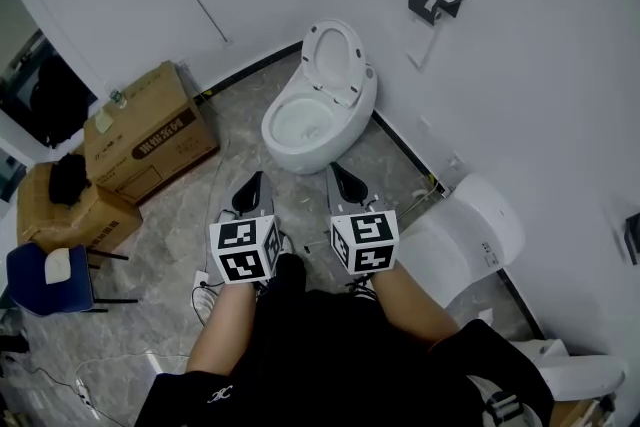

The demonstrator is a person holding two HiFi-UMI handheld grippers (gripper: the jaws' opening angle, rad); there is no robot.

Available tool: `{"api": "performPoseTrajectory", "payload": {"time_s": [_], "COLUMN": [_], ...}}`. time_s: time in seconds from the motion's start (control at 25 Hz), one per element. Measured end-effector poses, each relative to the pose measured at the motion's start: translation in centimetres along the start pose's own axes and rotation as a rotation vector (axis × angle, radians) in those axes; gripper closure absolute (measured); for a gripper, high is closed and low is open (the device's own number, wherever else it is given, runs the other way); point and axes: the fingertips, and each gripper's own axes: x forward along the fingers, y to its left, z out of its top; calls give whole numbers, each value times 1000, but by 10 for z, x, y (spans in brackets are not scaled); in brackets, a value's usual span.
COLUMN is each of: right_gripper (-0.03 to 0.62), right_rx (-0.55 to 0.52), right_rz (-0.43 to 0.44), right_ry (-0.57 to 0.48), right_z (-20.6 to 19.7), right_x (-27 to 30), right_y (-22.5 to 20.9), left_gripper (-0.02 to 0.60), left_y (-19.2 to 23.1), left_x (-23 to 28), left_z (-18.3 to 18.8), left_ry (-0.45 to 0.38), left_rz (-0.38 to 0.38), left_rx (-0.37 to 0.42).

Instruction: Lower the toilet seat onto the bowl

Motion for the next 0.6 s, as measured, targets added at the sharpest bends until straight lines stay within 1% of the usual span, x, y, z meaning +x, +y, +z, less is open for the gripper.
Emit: {"api": "performPoseTrajectory", "payload": {"time_s": [0.36,0.6], "right_gripper": [585,585], "right_rx": [21,19], "right_rz": [-53,-101], "right_ry": [7,-2], "right_z": [-2,2], "right_x": [28,64], "right_y": [-30,-49], "left_gripper": [572,572], "left_y": [0,10], "left_x": [46,88], "left_z": [5,10], "left_ry": [22,26], "left_rz": [-51,-100], "left_rx": [19,34]}}
